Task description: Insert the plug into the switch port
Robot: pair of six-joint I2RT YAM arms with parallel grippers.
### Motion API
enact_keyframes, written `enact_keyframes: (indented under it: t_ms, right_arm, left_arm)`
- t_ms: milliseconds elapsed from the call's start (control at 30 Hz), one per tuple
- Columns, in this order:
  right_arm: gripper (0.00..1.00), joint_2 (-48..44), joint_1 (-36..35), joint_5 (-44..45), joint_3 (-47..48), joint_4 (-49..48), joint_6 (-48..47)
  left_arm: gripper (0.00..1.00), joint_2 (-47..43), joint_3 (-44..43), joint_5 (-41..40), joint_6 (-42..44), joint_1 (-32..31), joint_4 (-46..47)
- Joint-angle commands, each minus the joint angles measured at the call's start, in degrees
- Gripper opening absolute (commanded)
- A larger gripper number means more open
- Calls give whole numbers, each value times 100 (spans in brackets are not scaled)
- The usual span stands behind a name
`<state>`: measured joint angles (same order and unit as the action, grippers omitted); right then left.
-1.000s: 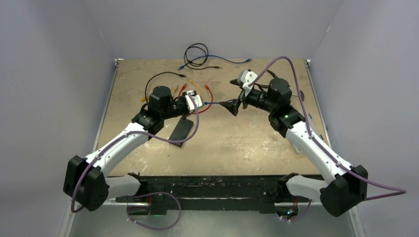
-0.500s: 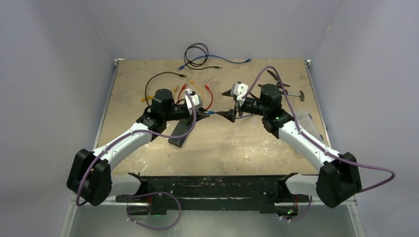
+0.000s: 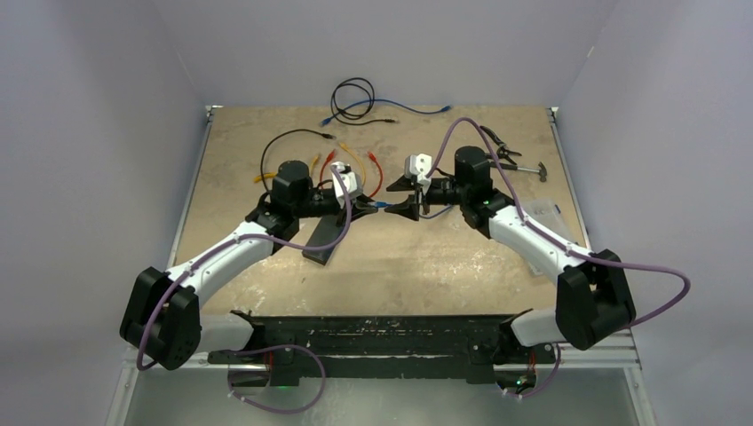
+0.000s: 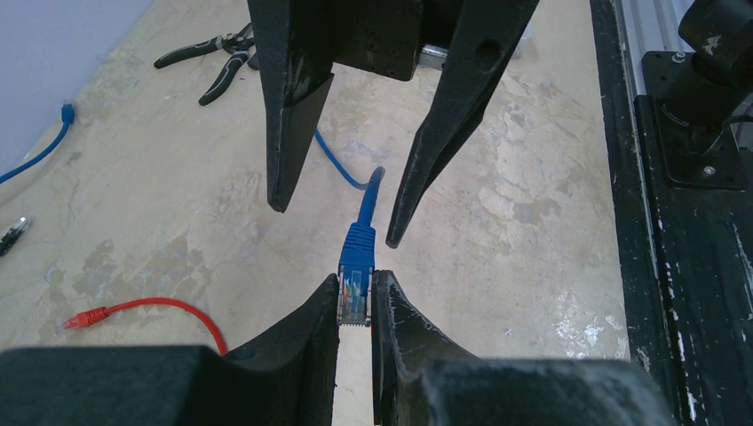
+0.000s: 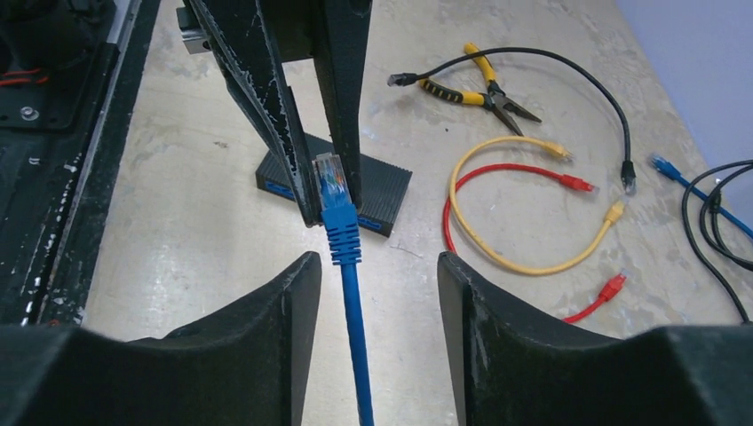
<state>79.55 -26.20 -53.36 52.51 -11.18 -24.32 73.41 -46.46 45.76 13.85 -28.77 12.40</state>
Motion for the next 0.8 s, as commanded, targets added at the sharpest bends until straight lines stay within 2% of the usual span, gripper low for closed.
enact_keyframes:
  t_ms: [0, 467, 700, 767]
  right_arm:
    - [51, -1, -8, -362, 317, -95, -13]
    - [34, 90, -90, -385, 408, 136, -146]
    - [28, 65, -122, -412, 425, 205, -163]
    - [23, 76, -121, -411, 439, 257, -194]
  left_arm:
    - [0, -15, 53, 241, -147, 30, 360]
    - [0, 25, 123, 315, -511, 30, 707]
    - [0, 81, 120, 349, -599, 30, 754]
    - [0, 97, 127, 383, -651, 30, 786]
